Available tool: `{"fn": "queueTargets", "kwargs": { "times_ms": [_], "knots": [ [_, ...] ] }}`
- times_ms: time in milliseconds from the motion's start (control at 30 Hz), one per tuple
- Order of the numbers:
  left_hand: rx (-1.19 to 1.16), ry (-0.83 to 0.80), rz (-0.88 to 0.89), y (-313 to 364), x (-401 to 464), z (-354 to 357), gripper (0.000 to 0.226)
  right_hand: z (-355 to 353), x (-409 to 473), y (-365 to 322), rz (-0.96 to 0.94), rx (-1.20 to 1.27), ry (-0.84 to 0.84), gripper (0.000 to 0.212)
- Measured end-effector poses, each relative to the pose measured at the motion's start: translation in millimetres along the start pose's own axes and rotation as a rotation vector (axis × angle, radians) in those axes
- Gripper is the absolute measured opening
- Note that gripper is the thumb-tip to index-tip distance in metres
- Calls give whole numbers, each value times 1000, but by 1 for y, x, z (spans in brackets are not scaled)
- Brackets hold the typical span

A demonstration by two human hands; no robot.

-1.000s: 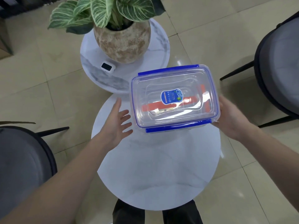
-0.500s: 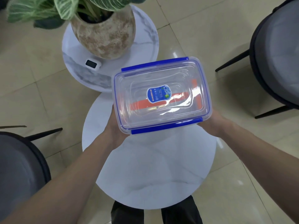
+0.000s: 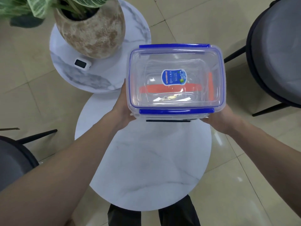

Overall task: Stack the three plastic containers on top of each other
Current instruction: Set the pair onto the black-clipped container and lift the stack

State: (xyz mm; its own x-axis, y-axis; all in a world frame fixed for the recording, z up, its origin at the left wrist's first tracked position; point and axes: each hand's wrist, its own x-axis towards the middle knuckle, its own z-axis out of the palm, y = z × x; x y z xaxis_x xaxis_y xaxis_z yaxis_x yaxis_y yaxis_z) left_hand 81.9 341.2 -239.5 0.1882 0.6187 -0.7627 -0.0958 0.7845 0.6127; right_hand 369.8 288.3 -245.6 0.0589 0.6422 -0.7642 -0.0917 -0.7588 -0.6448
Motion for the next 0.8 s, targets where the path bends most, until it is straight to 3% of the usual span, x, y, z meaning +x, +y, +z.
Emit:
{"fn": "queueTargets", "kwargs": {
  "times_ms": [167, 300, 433, 800],
  "knots": [
    [81, 9, -32, 20, 13, 11, 43, -2, 0, 5, 19, 129, 78, 38],
    [95, -103, -45, 34, 18, 25, 55, -4, -2, 12, 29, 196, 108, 41],
    [73, -181, -31, 46, 26, 36, 50, -3, -7, 13, 39, 251, 107, 56],
    [81, -272, 31, 60, 24, 50, 45, -4, -7, 20, 62, 313, 106, 45]
  ]
}}
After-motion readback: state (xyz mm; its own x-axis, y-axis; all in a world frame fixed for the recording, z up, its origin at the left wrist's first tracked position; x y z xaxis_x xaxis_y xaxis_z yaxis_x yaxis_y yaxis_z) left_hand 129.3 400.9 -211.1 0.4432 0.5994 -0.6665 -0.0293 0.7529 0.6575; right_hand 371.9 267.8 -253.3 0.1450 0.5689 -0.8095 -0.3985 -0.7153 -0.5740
